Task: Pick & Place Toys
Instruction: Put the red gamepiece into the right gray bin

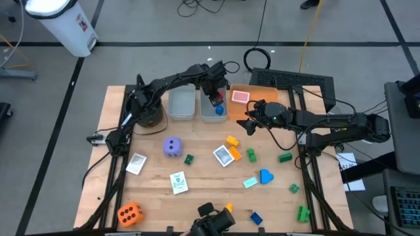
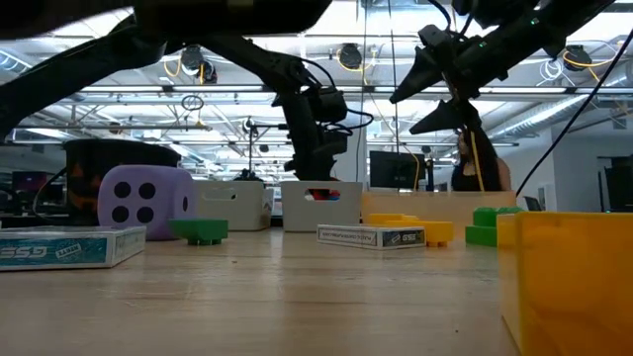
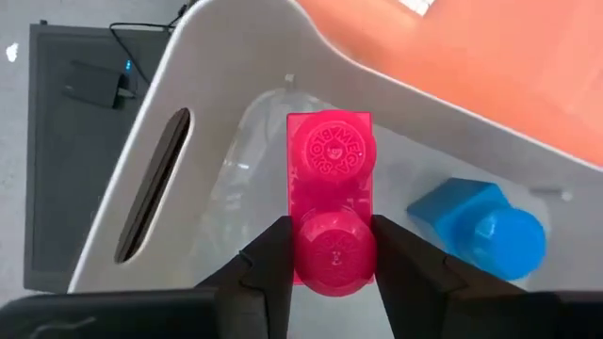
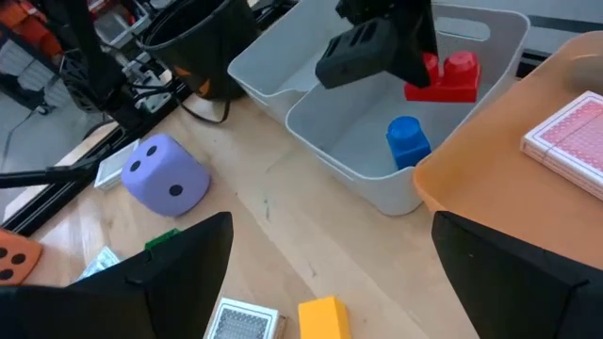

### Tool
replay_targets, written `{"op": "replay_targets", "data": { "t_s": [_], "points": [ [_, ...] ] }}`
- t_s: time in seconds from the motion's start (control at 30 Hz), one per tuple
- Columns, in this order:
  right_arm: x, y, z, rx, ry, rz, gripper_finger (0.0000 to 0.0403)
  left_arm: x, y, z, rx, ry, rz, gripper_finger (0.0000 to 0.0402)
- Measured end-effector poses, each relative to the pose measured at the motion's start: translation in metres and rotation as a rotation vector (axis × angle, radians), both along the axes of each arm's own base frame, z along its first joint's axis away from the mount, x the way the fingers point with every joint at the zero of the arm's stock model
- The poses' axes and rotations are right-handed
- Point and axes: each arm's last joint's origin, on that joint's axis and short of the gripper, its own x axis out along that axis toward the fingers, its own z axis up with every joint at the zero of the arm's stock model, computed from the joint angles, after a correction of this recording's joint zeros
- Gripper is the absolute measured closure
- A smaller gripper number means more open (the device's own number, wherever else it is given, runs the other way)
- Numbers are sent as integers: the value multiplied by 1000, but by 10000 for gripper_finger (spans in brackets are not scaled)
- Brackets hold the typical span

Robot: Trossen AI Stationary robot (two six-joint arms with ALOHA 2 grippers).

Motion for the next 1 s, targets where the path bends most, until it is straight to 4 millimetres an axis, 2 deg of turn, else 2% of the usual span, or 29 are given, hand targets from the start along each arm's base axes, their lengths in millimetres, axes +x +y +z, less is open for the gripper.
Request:
{"op": "replay_targets", "data": {
  "t_s": [0.17,0.37,0.5,0.67,0.83,1.0],
  "points": [
    [0,-1,0,11,-8,-11,46,1,2,-4,3,1,-5,285],
    [0,-1,0,19,-14,-18,46,3,4,-4,47,-7,-22,265],
    [0,-1,0,30,-18,-24,46,3,5,-4,49,-11,-17,271],
    [0,-1,0,42,-23,-30,46,4,6,-13,37,4,-11,281],
    [0,-1,0,60,-30,-39,46,5,6,-19,28,13,-6,261],
    [0,-1,0,60,-30,-39,46,5,6,-22,13,13,-6,265]
  ]
}}
